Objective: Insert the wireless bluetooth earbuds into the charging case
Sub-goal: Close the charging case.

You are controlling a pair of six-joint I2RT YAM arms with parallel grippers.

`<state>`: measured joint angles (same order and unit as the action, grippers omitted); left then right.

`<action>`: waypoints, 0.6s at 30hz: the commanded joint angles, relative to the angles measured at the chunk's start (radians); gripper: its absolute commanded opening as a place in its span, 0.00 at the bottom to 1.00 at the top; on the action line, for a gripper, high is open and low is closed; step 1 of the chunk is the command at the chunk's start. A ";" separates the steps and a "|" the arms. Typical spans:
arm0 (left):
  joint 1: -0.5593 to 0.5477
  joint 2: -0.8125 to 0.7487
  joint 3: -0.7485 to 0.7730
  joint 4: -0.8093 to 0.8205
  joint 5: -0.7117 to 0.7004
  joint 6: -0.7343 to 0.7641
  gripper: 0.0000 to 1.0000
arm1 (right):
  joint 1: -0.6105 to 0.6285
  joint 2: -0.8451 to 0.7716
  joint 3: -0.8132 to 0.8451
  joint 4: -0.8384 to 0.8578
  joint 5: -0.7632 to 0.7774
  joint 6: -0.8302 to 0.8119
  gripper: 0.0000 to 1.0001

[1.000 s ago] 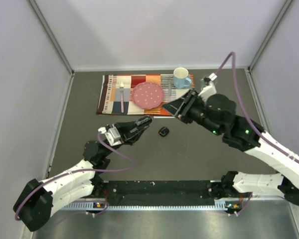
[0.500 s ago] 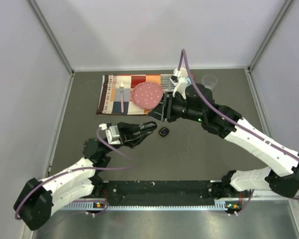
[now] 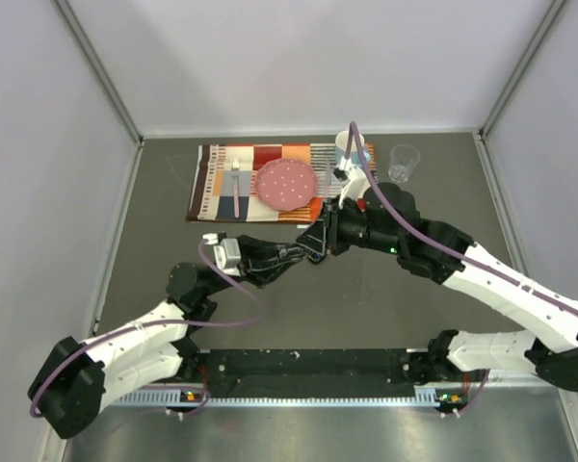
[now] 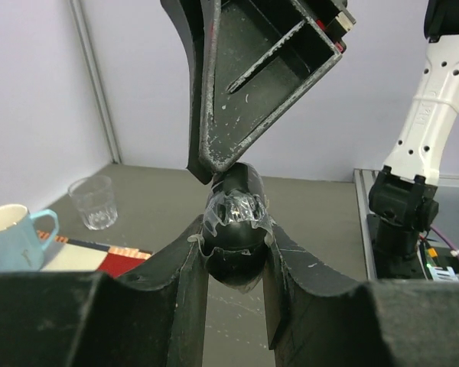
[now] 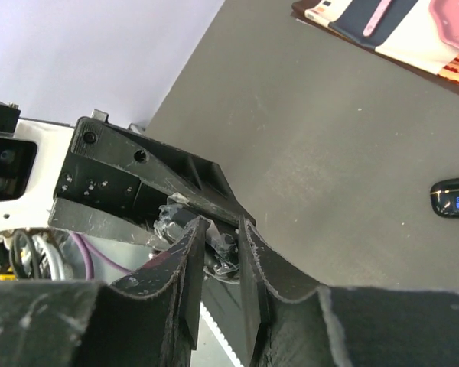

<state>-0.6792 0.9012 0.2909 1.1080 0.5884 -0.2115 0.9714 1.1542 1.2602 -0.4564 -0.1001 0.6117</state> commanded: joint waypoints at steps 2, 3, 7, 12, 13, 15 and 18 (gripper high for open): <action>0.006 0.015 0.062 0.044 -0.061 -0.023 0.00 | 0.030 -0.083 -0.087 -0.037 0.097 0.013 0.25; 0.006 0.019 0.065 0.017 -0.068 -0.025 0.00 | 0.030 -0.099 -0.097 -0.038 0.170 0.020 0.28; 0.004 0.007 0.119 -0.251 -0.056 -0.025 0.00 | 0.026 -0.209 -0.154 -0.047 0.331 0.071 0.41; 0.004 -0.008 0.179 -0.490 -0.045 -0.066 0.00 | -0.089 -0.341 -0.295 -0.062 0.315 0.186 0.59; 0.004 -0.022 0.180 -0.526 -0.074 -0.083 0.00 | -0.123 -0.358 -0.318 -0.061 0.281 0.200 0.62; 0.004 -0.034 0.179 -0.553 -0.096 -0.129 0.00 | -0.230 -0.383 -0.370 -0.062 0.168 0.220 0.63; 0.006 -0.041 0.180 -0.589 -0.104 -0.192 0.00 | -0.336 -0.373 -0.407 -0.064 0.020 0.229 0.66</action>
<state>-0.6785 0.8848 0.4377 0.6067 0.5198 -0.2977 0.7429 0.7719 0.8917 -0.5228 0.1158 0.7891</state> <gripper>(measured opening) 0.341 0.640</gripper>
